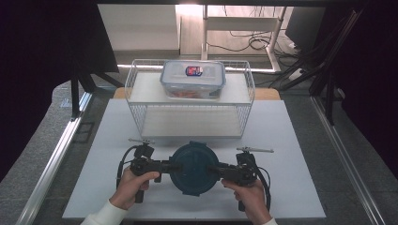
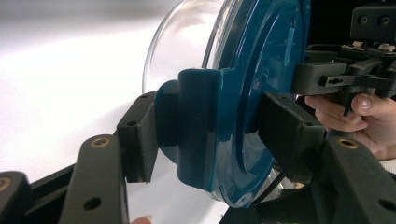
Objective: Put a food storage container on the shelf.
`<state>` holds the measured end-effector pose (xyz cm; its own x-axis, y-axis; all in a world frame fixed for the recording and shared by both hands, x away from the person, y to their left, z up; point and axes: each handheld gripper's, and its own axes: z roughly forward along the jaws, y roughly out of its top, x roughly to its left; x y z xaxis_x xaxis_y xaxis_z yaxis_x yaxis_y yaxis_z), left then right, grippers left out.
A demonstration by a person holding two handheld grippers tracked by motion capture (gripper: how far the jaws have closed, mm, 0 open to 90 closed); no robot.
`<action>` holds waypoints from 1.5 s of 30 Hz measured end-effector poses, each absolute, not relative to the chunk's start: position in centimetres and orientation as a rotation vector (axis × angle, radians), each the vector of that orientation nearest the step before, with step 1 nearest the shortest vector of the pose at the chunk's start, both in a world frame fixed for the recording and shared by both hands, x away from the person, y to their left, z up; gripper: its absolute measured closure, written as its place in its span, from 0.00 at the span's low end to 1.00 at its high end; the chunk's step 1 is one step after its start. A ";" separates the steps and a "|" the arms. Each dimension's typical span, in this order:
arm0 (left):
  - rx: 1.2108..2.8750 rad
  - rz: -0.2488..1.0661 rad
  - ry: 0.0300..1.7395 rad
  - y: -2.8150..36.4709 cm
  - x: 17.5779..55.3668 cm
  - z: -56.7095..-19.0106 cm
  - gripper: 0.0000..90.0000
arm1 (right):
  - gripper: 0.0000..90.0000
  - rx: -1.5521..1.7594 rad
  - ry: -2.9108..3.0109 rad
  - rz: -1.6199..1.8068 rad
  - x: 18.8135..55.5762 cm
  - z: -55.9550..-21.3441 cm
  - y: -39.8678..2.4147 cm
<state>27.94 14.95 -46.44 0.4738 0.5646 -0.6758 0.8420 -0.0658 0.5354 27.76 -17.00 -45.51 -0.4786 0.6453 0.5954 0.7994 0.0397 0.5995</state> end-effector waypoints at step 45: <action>1.708 -0.199 1.137 16.3 30.9 -34.9 0.45 | 0.43 -1.369 -2.236 -1.585 31.9 -34.4 -15.8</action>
